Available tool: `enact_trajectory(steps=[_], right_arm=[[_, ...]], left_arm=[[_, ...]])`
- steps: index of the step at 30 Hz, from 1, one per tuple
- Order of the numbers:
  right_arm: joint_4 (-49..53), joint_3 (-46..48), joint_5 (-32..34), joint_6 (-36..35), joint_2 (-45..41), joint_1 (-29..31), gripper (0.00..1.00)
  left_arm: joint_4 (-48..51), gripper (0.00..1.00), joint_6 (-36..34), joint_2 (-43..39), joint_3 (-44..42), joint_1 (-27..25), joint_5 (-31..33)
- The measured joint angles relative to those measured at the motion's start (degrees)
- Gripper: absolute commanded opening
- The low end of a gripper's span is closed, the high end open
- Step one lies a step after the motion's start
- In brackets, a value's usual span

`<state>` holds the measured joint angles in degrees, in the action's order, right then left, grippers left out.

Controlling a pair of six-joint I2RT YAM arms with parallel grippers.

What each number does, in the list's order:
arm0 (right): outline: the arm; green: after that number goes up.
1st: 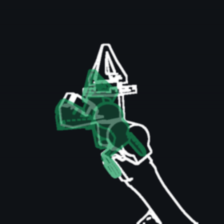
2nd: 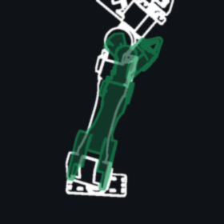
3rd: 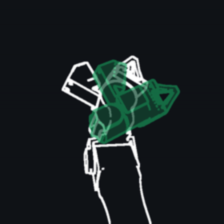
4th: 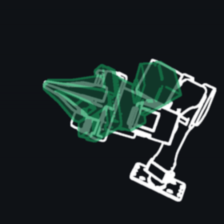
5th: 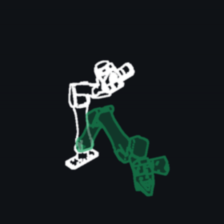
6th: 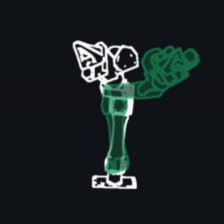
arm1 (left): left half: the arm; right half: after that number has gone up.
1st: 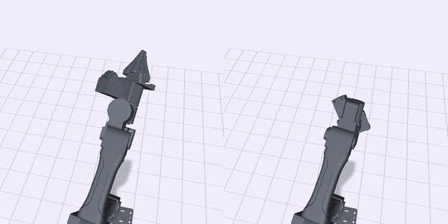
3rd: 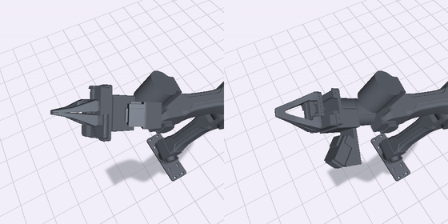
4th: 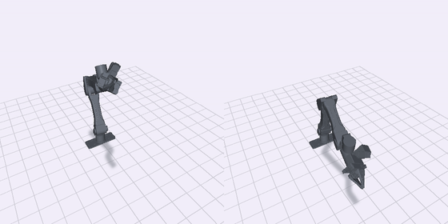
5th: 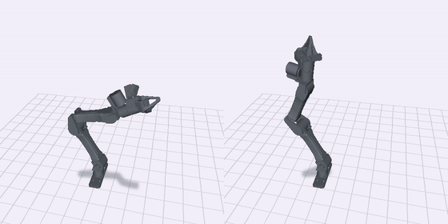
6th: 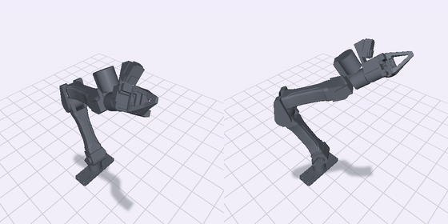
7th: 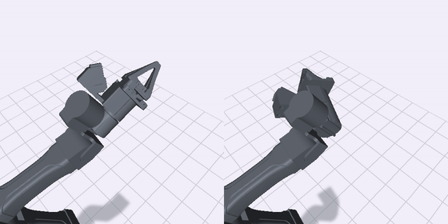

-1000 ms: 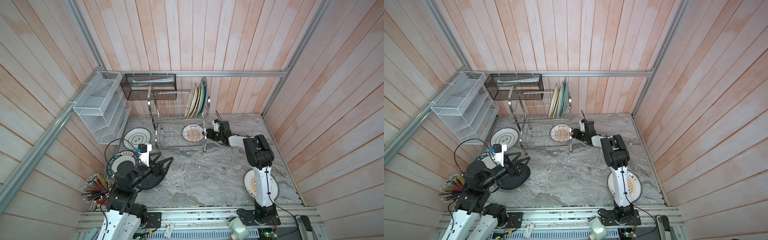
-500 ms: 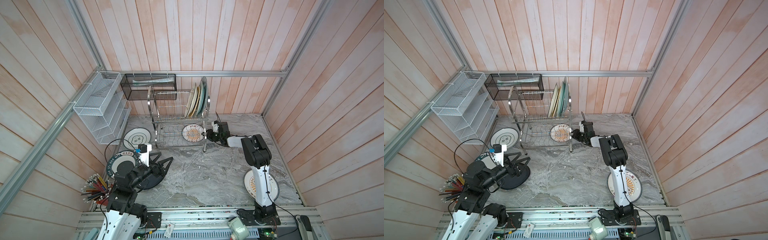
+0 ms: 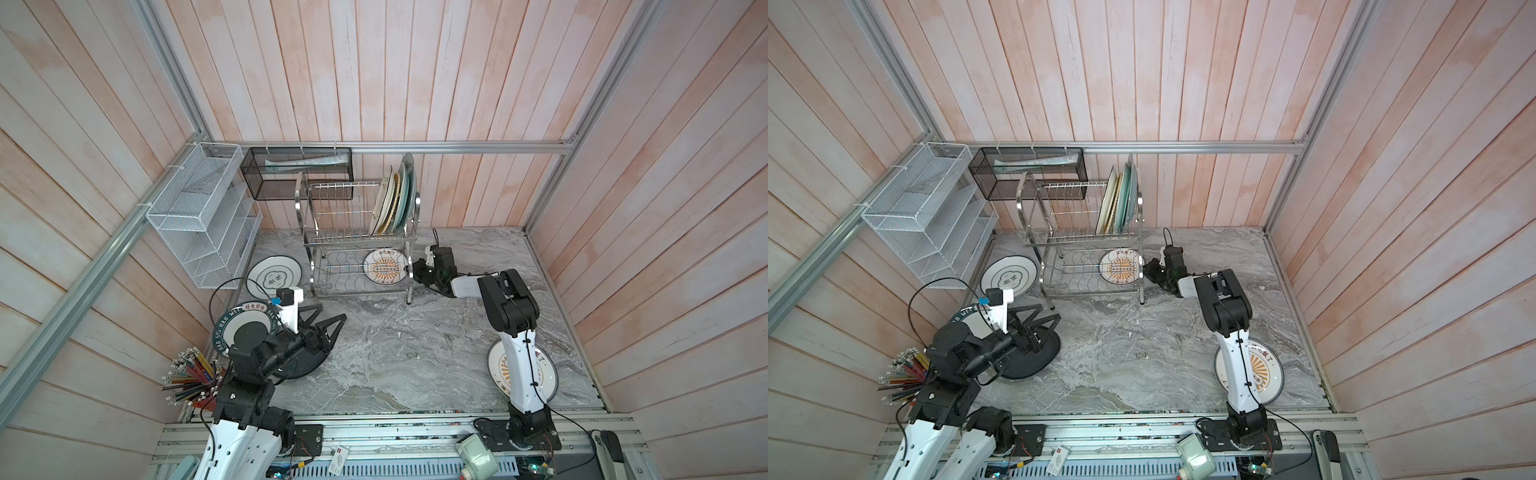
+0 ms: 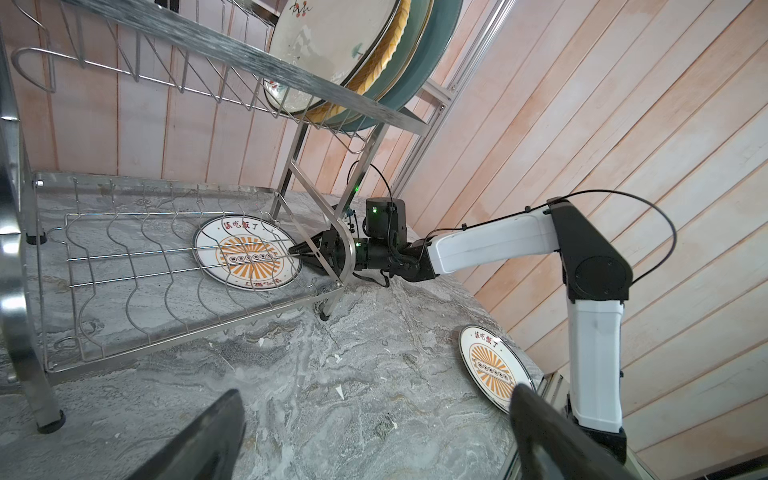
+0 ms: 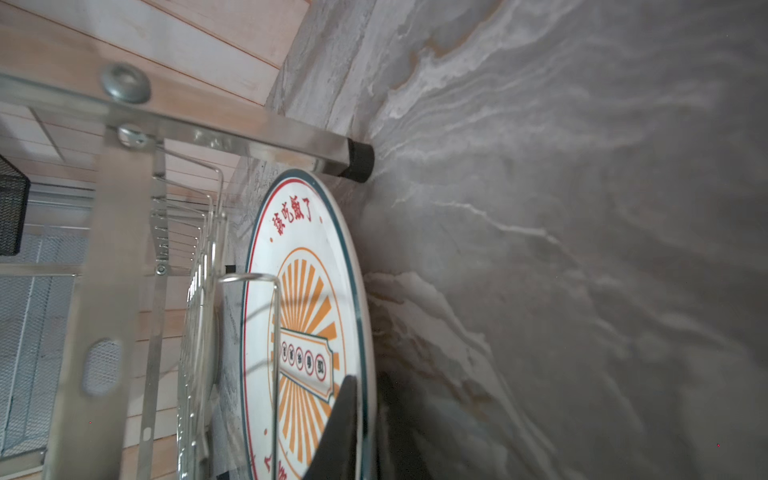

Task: Load the plates into the dish rack
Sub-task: 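Pull the sunburst plate out of the lower rack with the right gripper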

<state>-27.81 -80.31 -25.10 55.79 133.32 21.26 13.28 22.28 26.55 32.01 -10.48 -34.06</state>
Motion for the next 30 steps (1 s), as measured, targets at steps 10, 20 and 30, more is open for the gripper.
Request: enact_trajectory(steps=[10,20,30], right_arm=[[-3.3,11.9,2.1,-0.5,-7.9,-2.1,0.00],[-0.7,33.0,3.5,-3.5,-27.0,-14.9,0.00],[13.7,40.9,8.7,-5.1,-55.0,-16.9,0.00]], left_arm=[[0.0,1.00,0.0,0.0,0.0,0.0,0.3],[0.0,1.00,0.3,-0.5,-0.1,0.0,1.3],[-1.4,1.00,1.3,-1.3,-2.6,-0.1,1.7]])
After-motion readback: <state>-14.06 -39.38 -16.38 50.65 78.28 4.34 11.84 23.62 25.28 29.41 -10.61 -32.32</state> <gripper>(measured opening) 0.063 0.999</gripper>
